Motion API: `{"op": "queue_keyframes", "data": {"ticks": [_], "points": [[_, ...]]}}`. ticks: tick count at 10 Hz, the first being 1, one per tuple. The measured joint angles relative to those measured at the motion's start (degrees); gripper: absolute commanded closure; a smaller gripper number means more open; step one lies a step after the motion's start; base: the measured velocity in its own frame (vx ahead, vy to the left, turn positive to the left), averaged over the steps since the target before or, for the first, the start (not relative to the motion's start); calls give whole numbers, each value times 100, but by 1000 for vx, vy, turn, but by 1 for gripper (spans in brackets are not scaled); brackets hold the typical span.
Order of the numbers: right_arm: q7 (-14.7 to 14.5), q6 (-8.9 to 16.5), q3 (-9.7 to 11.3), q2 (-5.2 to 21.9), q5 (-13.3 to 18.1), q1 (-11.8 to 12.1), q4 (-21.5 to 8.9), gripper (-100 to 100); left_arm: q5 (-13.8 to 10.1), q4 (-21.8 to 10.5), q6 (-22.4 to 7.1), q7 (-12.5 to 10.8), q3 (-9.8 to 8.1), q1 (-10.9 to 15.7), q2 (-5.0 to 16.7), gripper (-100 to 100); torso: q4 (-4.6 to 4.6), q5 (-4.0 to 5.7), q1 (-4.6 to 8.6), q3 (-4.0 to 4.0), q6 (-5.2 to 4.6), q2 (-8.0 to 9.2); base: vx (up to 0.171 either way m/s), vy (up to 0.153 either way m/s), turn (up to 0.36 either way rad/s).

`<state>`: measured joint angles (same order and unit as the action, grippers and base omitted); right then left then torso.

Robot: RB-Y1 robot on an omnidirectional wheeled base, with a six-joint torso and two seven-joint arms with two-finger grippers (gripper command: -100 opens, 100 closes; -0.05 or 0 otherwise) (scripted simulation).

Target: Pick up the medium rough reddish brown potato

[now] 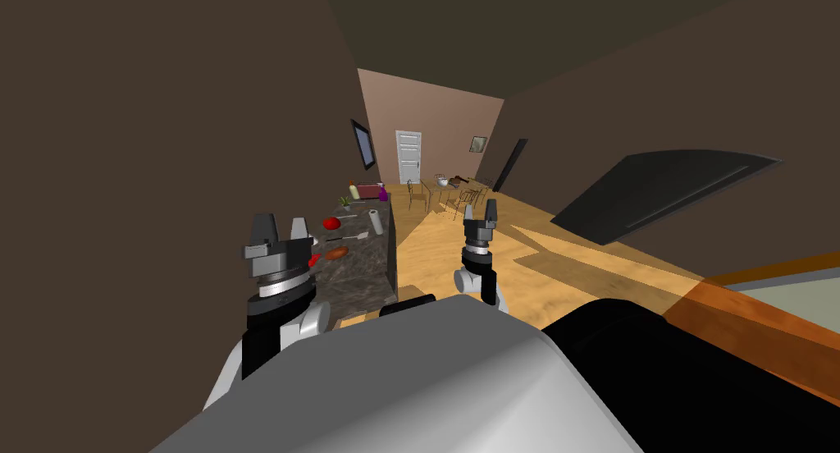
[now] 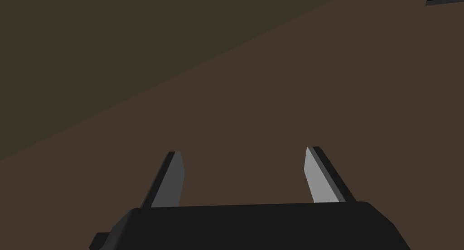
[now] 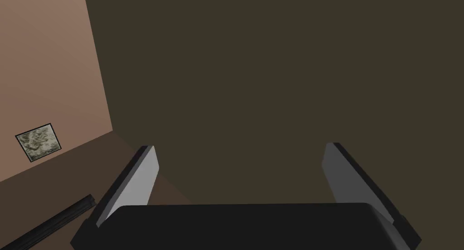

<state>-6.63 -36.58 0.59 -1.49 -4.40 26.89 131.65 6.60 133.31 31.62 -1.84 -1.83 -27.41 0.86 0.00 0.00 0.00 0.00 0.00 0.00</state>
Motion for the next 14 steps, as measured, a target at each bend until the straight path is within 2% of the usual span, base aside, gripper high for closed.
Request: {"op": "queue_keyframes", "data": {"ticks": [3, 5, 9, 14], "points": [[0, 0, 1, 0, 0, -1, 0, 0, -149, -142, -301, -25, -136, 83, 326, -100, 4, 3, 14, 10, -1, 18, -51, -43, -39], [0, 0, 1, -1, 0, -1, 0, 0, -288, -246, -601, -58, -267, 159, 531, -100, 5, 4, 17, 12, -1, 21, -50, -41, -34], [0, 0, 1, -1, 0, -1, 0, 0, -557, -363, -1198, -128, -525, 212, 840, -100, 5, 4, 18, 13, 0, 22, -48, -45, -44], [0, 0, 0, 0, 0, 0, 0, 0, -813, -645, -1824, -203, -821, 410, 1115, -100, 3, 2, 9, 7, 0, 12, -36, -35, -34]]}}
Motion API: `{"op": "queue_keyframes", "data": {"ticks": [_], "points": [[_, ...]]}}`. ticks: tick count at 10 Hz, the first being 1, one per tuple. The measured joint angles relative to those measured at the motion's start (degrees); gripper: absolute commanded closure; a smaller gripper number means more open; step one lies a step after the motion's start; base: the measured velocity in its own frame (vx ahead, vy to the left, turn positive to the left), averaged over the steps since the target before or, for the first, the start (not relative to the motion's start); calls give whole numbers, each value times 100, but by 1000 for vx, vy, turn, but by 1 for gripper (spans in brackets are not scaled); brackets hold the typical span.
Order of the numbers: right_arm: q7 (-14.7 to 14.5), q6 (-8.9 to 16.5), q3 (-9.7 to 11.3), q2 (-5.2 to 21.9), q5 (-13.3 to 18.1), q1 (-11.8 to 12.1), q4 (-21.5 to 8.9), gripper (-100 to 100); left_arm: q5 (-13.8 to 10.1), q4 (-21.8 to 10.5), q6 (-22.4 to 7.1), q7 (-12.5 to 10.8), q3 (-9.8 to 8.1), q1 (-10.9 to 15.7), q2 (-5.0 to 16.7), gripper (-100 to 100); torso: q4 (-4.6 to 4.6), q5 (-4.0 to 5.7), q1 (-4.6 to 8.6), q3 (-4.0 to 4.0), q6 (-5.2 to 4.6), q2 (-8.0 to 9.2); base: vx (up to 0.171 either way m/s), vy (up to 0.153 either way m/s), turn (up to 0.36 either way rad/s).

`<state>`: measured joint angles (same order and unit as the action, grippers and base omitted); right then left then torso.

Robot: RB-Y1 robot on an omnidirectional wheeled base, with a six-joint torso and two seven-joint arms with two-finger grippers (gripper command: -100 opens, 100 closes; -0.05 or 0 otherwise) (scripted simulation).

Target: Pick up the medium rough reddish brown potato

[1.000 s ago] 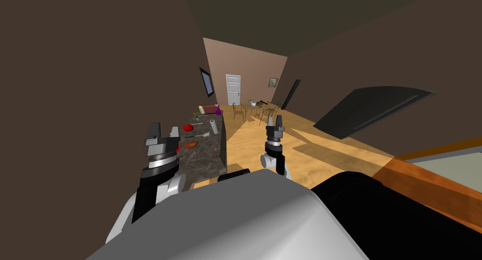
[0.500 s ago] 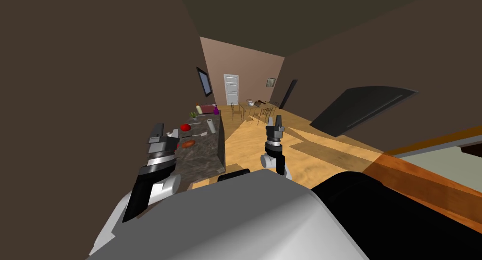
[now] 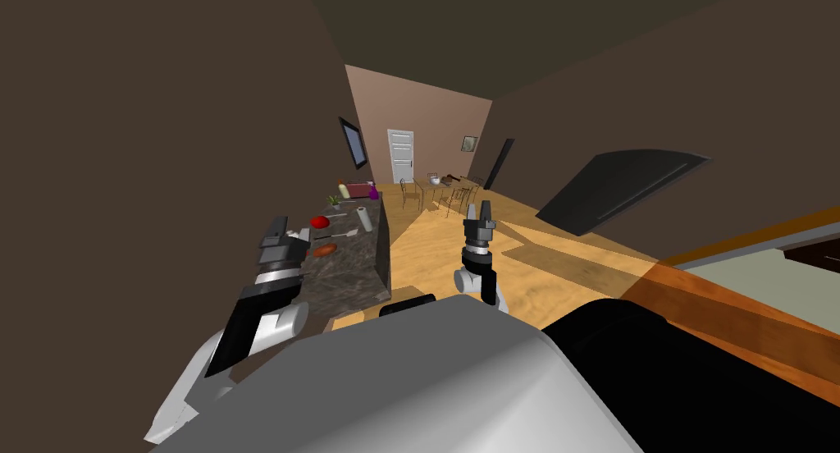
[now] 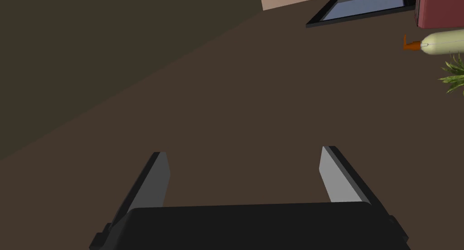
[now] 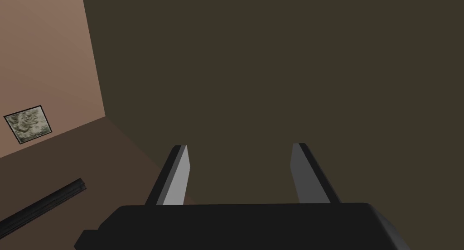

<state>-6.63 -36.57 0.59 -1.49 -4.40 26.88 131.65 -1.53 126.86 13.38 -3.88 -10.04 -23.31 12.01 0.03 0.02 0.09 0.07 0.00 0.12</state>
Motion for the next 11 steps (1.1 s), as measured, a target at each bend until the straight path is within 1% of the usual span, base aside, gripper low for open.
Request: {"op": "queue_keyframes", "data": {"ticks": [1, 2, 4, 5, 6, 7, 8, 10, 11], "points": [[0, 0, 0, 0, 0, 0, 0, 0, -62, -51, -146, -12, -70, 36, 61, -100, 0, 0, 1, 0, -1, 1, -33, -30, -20], [0, 0, 0, 0, 0, 0, 0, 0, -85, -65, -271, -9, -92, 54, 75, -100, 0, 0, 1, 0, 0, 0, -26, -41, -49], [0, 0, 0, 0, 0, 0, 0, 0, -173, -172, -529, -18, -191, 122, 160, -100, -1, 0, 2, -2, 0, -4, -27, -35, -30], [0, 0, 0, 0, 0, 0, 0, 0, -241, -220, -682, -35, -274, 154, 233, -100, 0, 0, 2, -1, 0, -1, -30, -29, -22], [0, 0, 0, 0, 0, 0, 0, 0, -269, -247, -801, -40, -306, 164, 253, -100, 0, 0, 0, 0, 0, -1, -29, -34, -45], [0, 0, 0, 0, 0, 0, 0, 0, -325, -344, -929, -46, -375, 215, 313, -100, 0, 0, 1, -1, -1, -1, -25, -32, -22], [0, 0, 0, 0, 0, 0, 0, 0, -350, -378, -1058, -46, -409, 246, 334, -100, 0, 0, 1, -1, 0, -2, -22, -41, -41], [0, 0, 0, 0, 0, 0, 0, 0, -429, -427, -1357, -50, -513, 284, 407, -100, -1, 0, 1, -3, 0, -6, -20, -33, -35], [0, 0, 0, 0, 0, 0, 0, 0, -493, -455, -1528, -66, -597, 299, 477, -100, -1, 0, 1, -2, 0, -3, -21, -29, -20]]}}
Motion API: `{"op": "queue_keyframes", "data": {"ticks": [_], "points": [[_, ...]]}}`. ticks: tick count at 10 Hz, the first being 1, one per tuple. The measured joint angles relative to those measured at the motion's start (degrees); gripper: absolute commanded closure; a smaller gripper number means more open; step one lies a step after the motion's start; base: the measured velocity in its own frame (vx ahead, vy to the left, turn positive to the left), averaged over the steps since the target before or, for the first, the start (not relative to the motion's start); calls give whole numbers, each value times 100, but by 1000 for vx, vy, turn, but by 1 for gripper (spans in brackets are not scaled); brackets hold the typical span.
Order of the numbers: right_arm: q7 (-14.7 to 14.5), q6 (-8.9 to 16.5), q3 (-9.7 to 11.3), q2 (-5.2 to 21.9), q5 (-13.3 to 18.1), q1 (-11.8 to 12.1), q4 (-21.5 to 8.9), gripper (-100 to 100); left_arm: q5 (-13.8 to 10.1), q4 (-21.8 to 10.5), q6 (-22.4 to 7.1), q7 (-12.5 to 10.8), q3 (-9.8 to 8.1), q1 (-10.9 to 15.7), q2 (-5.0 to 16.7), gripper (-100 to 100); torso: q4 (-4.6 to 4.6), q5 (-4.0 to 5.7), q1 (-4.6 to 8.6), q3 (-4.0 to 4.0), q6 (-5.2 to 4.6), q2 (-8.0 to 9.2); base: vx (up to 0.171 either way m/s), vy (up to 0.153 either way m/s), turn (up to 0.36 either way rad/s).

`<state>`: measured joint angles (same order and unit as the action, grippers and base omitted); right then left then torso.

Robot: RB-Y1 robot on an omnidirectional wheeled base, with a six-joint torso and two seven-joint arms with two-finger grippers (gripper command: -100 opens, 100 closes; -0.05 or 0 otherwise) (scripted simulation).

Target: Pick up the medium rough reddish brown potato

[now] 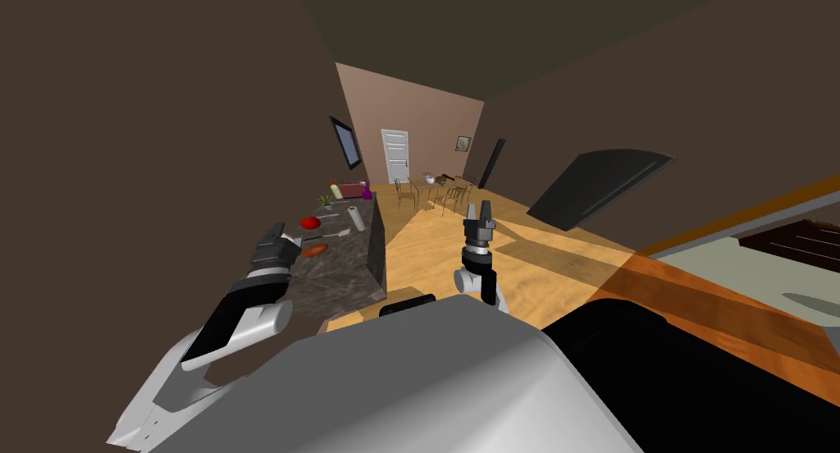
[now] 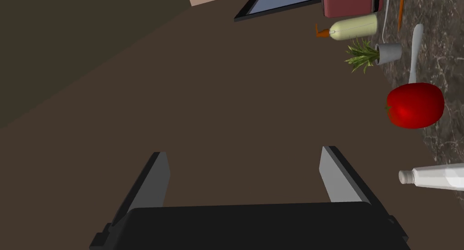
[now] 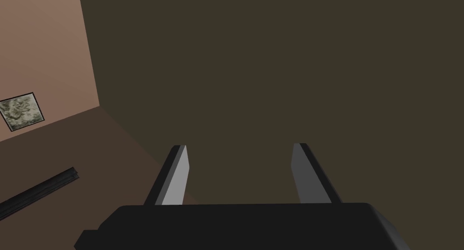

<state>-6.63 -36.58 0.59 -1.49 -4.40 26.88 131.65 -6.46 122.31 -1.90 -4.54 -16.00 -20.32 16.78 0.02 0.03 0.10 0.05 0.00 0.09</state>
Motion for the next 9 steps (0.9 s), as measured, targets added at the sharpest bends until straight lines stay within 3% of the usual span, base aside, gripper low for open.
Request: {"op": "queue_keyframes", "data": {"ticks": [9], "points": [[0, 0, 0, 0, 0, 1, 0, 0, -282, -509, -1335, 0, -455, 340, 347, -100, -2, -1, -3, -5, 1, -9, -8, -29, -30]]}}
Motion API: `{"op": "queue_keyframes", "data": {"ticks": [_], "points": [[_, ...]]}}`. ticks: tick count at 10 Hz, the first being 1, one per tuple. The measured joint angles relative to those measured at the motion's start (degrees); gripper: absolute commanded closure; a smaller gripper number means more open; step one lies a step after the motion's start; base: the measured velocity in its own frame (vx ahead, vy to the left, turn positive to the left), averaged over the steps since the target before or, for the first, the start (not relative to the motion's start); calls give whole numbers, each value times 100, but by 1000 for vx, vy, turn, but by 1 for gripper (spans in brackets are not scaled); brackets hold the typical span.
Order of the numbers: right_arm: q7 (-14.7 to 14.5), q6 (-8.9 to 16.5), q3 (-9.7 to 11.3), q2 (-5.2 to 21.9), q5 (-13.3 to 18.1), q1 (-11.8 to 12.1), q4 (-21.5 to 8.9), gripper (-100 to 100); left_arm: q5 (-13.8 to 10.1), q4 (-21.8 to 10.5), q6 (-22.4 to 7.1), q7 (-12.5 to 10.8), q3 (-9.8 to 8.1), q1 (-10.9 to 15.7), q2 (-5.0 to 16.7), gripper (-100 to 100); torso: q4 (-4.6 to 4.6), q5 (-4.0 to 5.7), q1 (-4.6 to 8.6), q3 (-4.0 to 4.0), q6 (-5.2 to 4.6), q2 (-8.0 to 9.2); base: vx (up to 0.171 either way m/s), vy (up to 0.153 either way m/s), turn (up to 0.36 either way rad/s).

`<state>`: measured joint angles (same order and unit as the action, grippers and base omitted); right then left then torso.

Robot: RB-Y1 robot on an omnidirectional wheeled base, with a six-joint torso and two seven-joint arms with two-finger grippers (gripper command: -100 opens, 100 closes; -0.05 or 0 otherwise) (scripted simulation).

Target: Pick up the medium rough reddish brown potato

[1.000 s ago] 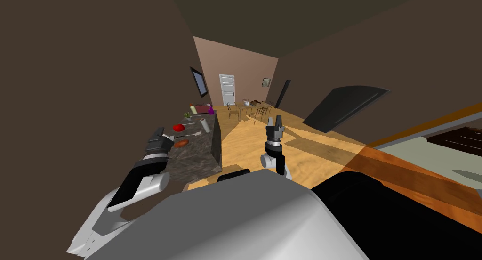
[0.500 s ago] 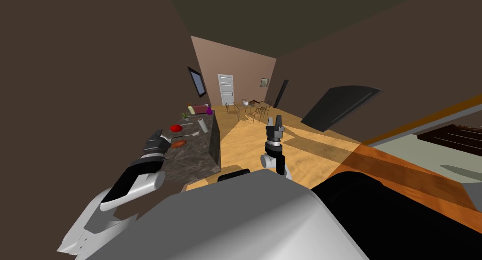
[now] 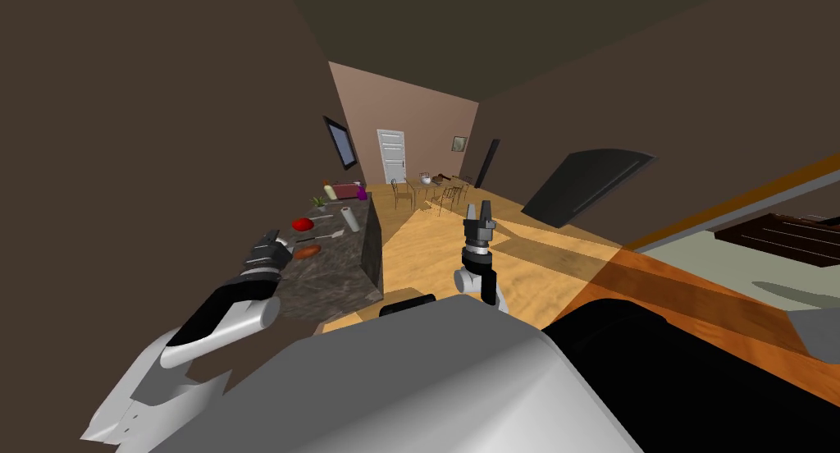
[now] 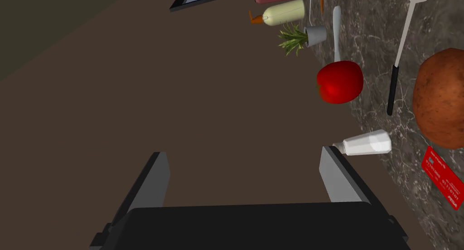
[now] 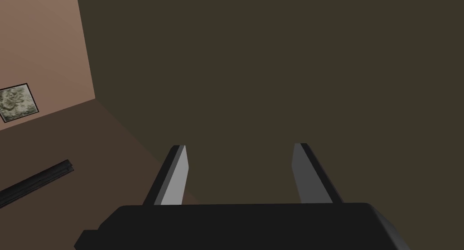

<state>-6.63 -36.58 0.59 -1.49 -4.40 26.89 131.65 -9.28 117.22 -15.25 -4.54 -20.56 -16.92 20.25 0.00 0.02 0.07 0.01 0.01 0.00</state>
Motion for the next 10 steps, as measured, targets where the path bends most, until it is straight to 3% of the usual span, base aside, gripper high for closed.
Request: {"op": "queue_keyframes", "data": {"ticks": [10], "points": [[0, 0, 0, 0, 0, 0, 0, 0, -180, -489, -1487, 80, -430, 300, 313, -100, -1, -1, -5, -3, 1, -5, 9, -19, -24]]}}
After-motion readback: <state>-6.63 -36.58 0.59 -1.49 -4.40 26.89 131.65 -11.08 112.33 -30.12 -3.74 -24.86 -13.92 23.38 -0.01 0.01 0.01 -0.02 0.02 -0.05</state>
